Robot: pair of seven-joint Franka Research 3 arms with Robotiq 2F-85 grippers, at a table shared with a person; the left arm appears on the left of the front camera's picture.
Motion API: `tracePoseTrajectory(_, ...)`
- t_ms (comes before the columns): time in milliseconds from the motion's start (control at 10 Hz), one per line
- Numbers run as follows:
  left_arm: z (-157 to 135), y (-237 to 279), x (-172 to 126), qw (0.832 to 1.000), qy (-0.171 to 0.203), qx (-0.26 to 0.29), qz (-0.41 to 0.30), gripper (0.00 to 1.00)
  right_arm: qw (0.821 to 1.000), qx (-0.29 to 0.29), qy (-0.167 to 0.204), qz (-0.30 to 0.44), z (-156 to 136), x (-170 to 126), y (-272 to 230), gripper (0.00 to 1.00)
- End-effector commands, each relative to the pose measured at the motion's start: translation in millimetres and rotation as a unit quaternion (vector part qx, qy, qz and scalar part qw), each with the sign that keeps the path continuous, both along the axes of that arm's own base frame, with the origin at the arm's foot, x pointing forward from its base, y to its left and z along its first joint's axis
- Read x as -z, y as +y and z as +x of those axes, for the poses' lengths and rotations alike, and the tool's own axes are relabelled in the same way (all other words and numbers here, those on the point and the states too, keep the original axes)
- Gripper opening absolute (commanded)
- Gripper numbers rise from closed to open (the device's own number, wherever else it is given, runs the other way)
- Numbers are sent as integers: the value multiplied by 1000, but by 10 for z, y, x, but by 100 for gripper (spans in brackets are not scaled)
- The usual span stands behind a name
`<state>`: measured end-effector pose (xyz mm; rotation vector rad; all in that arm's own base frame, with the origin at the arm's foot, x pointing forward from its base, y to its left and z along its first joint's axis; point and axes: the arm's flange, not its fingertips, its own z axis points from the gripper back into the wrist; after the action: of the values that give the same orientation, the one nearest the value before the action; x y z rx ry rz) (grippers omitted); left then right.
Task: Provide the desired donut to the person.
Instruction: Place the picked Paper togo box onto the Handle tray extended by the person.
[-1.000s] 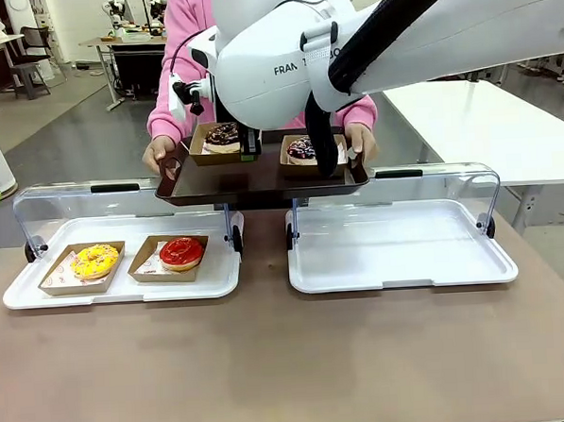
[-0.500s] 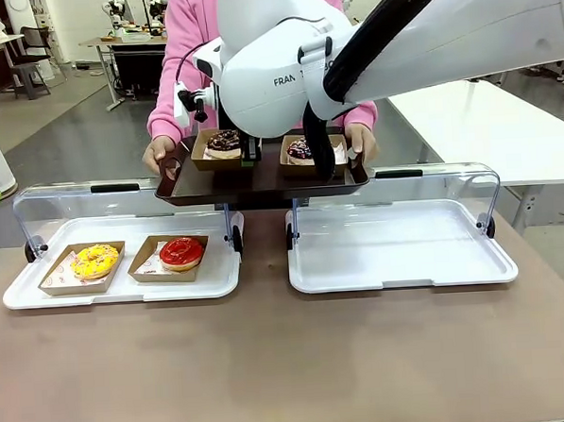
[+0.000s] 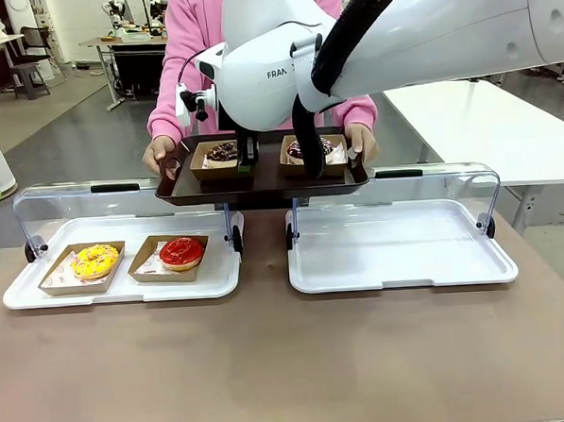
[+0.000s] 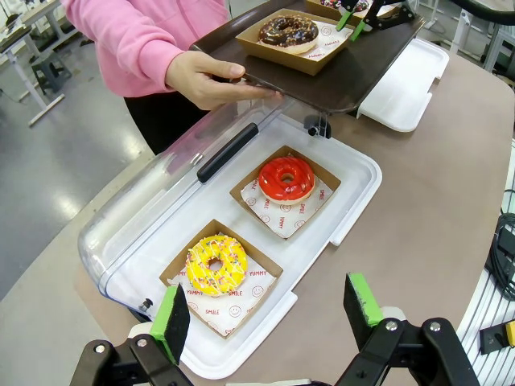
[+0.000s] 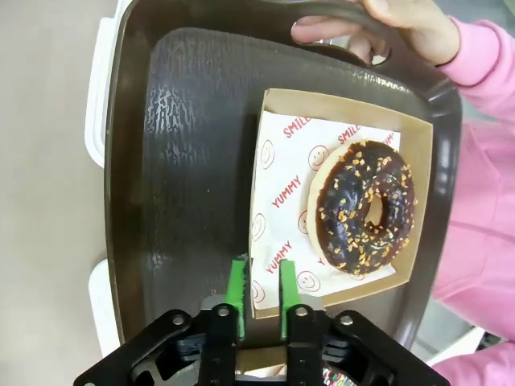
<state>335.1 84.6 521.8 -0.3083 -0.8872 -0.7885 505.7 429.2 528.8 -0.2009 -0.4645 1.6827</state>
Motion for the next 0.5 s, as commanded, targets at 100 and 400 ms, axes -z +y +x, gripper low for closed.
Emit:
tracePoseTrajectory(100, 4, 10, 5, 1000, 0, 0, -7, 100, 1000, -10, 13, 4, 1, -114, -31, 100)
tracePoseTrajectory(400, 4, 10, 5, 1000, 0, 0, -7, 100, 1000, -18, 26, 0, -11, -151, -35, 100)
